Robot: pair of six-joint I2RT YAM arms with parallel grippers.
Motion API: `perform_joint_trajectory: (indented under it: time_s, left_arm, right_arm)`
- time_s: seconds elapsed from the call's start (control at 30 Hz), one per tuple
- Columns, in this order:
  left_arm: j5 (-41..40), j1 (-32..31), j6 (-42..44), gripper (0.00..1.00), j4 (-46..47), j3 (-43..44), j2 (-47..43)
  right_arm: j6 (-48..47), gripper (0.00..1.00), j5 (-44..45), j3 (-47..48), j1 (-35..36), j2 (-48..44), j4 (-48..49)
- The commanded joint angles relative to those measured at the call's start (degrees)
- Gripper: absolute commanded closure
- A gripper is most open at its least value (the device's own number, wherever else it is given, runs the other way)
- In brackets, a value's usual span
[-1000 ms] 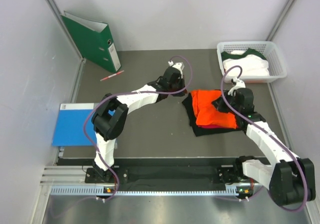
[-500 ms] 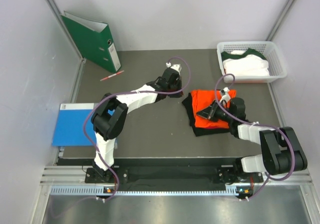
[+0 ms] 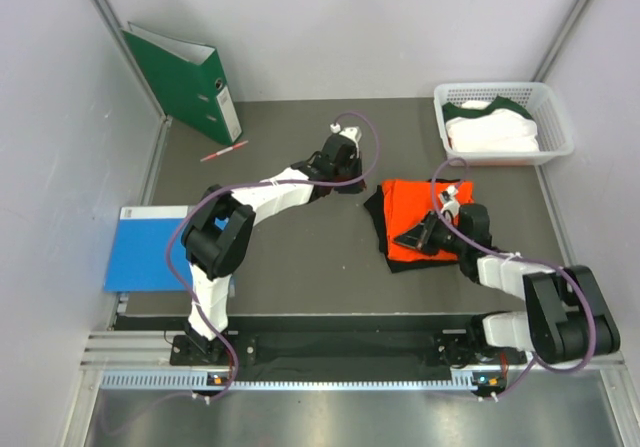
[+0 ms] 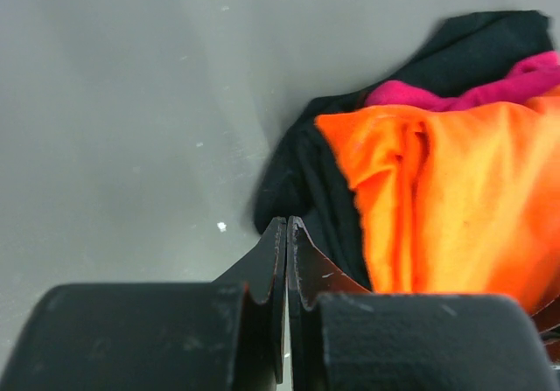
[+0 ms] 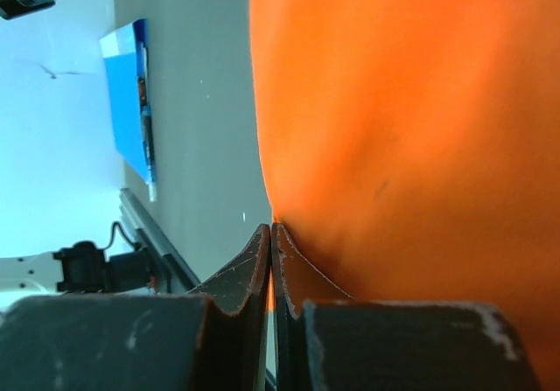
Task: Fold and stack the t-shirts
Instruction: Put the neatly folded tshirt into the corner of the board with the right arm
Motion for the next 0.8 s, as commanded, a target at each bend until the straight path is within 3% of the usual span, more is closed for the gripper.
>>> perform_joint_trajectory:
  time_s: [0.0, 0.27, 0.33, 0.4, 0.5, 0.77]
  left_arm:
    - [4.4, 0.2, -1.2, 1.00, 6.3, 1.9, 0.2]
    - [17.9, -0.1, -7.9, 0.99, 16.4, 4.3, 3.9]
    - [18.1, -0.2, -8.2, 0.59, 16.5, 4.4, 4.5]
    - [16.9, -0.2, -8.0, 0.39, 15.5, 4.3, 4.5]
    - [16.7, -0.2, -7.8, 0.36, 15.8, 3.9, 4.5]
    - [17.5, -0.3, -9.3, 0.43, 18.7, 4.5, 6.7]
  right_arm:
    - [-5.9, 1.00, 2.9, 5.3, 0.6, -5.2, -9.5]
    - [-6.9, 1.00, 2.1, 6.7, 0.8, -4.1, -9.9]
    - [-6.9, 1.00, 2.2, 6.2, 0.8, -4.3, -9.8]
    - [-7.0, 1.00, 2.2, 6.0, 0.8, -4.7, -10.0]
    - [-7.2, 1.00, 2.5, 5.9, 0.8, -4.9, -10.2]
    - [-7.3, 1.00, 2.5, 5.6, 0.8, -4.3, -9.7]
